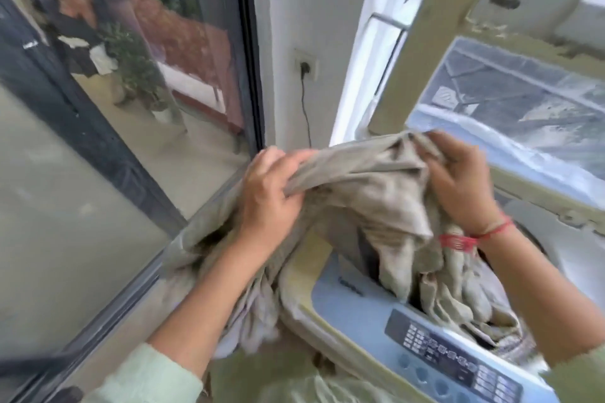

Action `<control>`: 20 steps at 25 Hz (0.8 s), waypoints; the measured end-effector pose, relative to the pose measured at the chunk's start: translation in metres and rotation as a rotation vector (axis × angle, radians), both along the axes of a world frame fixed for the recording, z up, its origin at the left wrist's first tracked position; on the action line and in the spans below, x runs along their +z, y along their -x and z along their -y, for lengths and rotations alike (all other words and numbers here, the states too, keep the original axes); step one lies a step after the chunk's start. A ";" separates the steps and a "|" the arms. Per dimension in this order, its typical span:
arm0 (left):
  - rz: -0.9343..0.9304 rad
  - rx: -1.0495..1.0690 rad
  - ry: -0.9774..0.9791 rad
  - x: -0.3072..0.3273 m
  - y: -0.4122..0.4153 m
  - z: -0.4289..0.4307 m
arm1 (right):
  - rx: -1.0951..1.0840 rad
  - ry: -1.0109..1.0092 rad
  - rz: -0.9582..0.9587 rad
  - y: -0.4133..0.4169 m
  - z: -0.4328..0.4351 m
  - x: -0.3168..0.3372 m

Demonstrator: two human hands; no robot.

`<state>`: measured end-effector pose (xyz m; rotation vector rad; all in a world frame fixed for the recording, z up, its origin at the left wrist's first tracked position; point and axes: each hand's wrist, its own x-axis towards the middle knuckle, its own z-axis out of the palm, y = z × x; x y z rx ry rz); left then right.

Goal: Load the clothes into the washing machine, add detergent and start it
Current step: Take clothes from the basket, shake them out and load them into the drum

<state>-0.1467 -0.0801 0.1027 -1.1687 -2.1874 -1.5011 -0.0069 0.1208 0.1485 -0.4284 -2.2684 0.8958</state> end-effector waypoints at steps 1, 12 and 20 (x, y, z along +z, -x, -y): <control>-0.073 -0.057 -0.039 0.024 -0.019 -0.027 | -0.095 -0.039 -0.100 -0.026 -0.021 0.017; 0.155 -0.570 0.891 -0.038 -0.081 -0.069 | 0.369 -0.323 1.658 -0.151 -0.084 -0.169; 0.442 -0.299 0.966 -0.088 0.036 0.072 | 0.345 -0.256 0.679 0.046 0.046 -0.083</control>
